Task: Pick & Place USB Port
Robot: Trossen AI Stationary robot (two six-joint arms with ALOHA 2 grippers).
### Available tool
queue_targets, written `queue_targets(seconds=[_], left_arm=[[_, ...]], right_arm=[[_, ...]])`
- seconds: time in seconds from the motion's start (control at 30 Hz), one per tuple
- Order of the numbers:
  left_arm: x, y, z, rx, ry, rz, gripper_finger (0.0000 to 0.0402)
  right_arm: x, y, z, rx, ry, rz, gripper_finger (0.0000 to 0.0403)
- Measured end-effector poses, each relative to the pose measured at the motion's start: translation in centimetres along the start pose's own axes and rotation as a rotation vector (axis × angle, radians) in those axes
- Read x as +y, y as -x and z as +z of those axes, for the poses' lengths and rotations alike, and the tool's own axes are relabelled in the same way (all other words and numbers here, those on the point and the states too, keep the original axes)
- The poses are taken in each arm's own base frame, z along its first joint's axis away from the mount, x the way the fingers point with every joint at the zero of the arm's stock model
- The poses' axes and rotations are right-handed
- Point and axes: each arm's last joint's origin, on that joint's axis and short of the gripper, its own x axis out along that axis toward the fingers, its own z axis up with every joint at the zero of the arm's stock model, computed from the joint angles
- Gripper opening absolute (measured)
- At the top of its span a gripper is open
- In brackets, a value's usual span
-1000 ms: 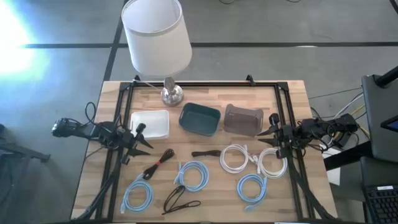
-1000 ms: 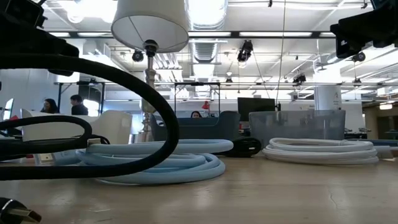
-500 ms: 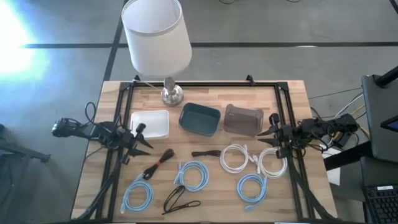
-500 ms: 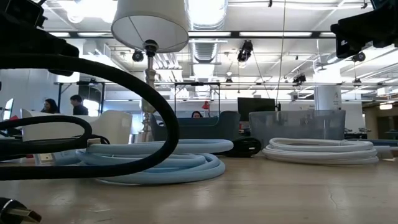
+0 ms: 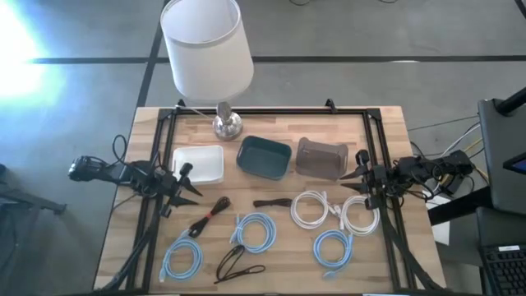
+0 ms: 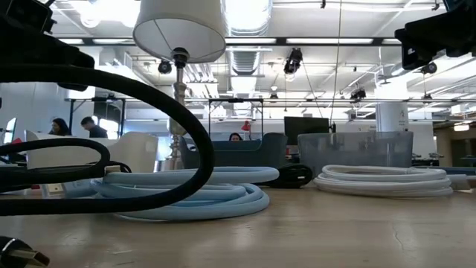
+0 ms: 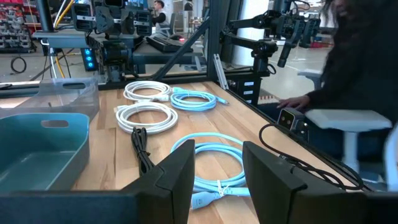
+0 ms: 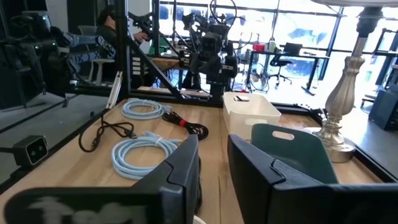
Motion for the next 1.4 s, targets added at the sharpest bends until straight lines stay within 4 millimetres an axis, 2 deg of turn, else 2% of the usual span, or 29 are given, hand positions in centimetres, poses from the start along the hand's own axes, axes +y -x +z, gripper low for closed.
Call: queue_targets(seconds=[0.57, 0.83, 1.1, 1.4], left_arm=[[0.0, 0.0, 0.0, 0.0, 0.0, 0.0, 0.014], [0.0, 0.0, -0.01, 0.0, 0.0, 0.0, 0.014], [0.0, 0.0, 0.0, 0.0, 0.0, 0.0, 0.014], [0.0, 0.0, -0.01, 0.0, 0.0, 0.0, 0.014]], right_arm=[[0.0, 0.0, 0.0, 0.0, 0.003, 0.0, 0.0068], [0.0, 0.0, 0.06, -0.006, 0.163, -0.001, 0.0081], [0.0, 0.0, 0.03, -0.003, 0.102, 0.0, 0.0086], [-0.01, 0.0, 0.14, -0.014, 0.096, -0.001, 0.0072]])
